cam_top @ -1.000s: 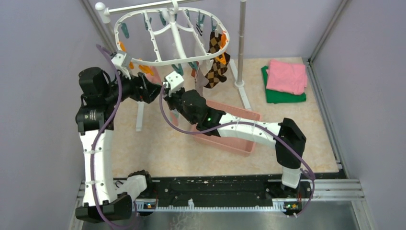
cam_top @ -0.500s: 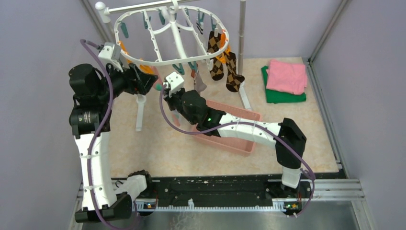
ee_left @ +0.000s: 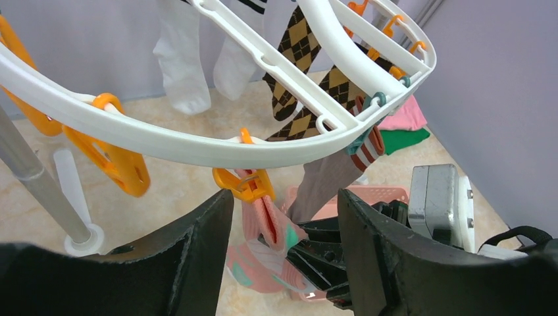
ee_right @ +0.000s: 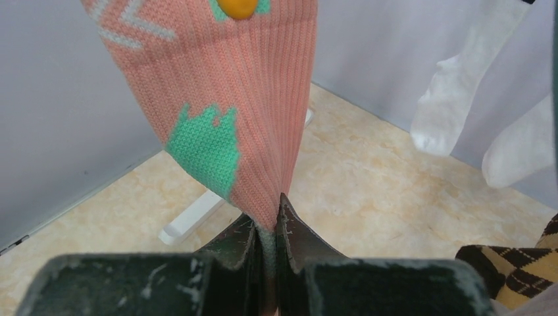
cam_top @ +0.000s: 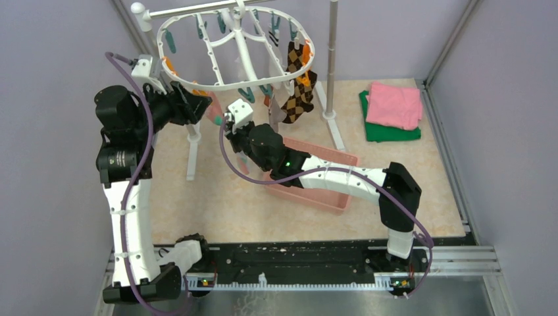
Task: Remove the socks clipped to the hanger
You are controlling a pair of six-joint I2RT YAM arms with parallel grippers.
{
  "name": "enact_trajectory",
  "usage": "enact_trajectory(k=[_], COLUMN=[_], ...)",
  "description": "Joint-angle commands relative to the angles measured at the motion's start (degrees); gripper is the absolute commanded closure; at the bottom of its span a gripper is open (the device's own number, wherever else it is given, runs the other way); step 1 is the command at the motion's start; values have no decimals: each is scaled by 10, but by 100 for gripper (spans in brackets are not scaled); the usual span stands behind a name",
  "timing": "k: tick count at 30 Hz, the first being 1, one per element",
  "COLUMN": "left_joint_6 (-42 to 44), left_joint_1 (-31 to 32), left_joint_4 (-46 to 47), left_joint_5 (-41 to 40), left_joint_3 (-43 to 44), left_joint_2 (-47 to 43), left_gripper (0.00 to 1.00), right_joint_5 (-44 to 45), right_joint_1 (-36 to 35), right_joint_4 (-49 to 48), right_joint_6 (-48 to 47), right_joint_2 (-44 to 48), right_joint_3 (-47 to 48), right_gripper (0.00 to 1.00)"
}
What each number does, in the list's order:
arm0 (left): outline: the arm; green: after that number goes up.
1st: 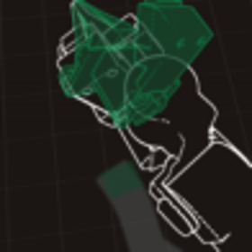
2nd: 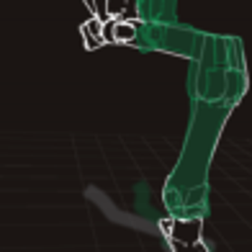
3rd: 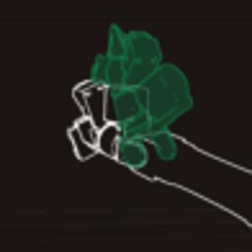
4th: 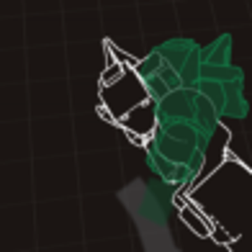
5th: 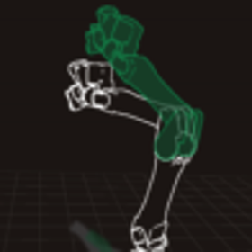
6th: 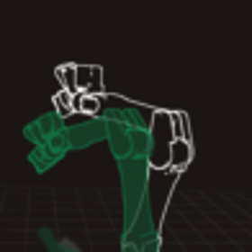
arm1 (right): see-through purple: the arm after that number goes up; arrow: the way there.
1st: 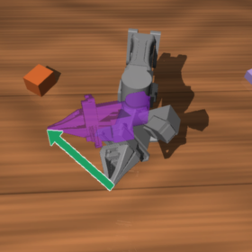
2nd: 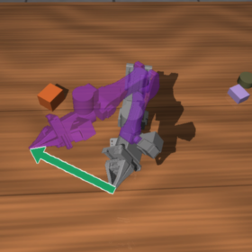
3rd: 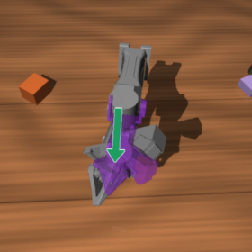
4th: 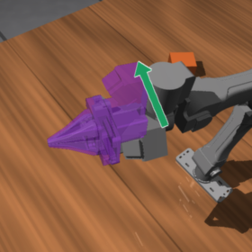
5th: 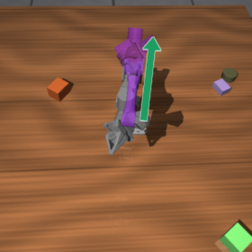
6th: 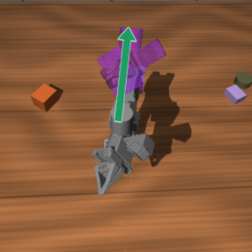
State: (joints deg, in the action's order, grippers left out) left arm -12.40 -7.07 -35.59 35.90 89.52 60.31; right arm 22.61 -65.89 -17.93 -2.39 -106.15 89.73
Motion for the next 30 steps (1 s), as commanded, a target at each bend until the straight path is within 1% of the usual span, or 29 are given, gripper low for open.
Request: enact_trajectory(k=[1, 5, 7, 8, 12, 14, 20, 30], left_joint_6=[-28, -27, -20, -16, -10, -11, -29, -47], left_joint_1=[1, 1, 1, 1, 1, 1, 1, 0], left_joint_4=[39, 39, 35, 32, 29, 32, 56, 89], left_joint_5=[3, -4, -21, -28, -43, -36, -20, -10], left_joint_3=[-5, 0, 1, 0, -5, -7, -25, -21], left_joint_2=[9, 13, 12, 11, 4, 4, 10, 29], left_gripper=[34, 33, 27, 26, 26, 25, 30, 34], right_joint_5=[-5, -11, -12, -13, -14, -17, -20, -29], right_joint_1=[-3, -4, -4, -4, -4, -4, -4, -5], right_joint_4=[-7, -3, -1, -1, 0, 1, 3, 6], right_joint_6=[7, 10, 10, 11, 11, 11, 16, 20], right_joint_2=[38, 39, 41, 41, 43, 43, 41, 40], right_joint_3=[18, 21, 22, 22, 24, 25, 27, 28], right_gripper=[100, 100, 100, 100, 100, 100, 100, 100])
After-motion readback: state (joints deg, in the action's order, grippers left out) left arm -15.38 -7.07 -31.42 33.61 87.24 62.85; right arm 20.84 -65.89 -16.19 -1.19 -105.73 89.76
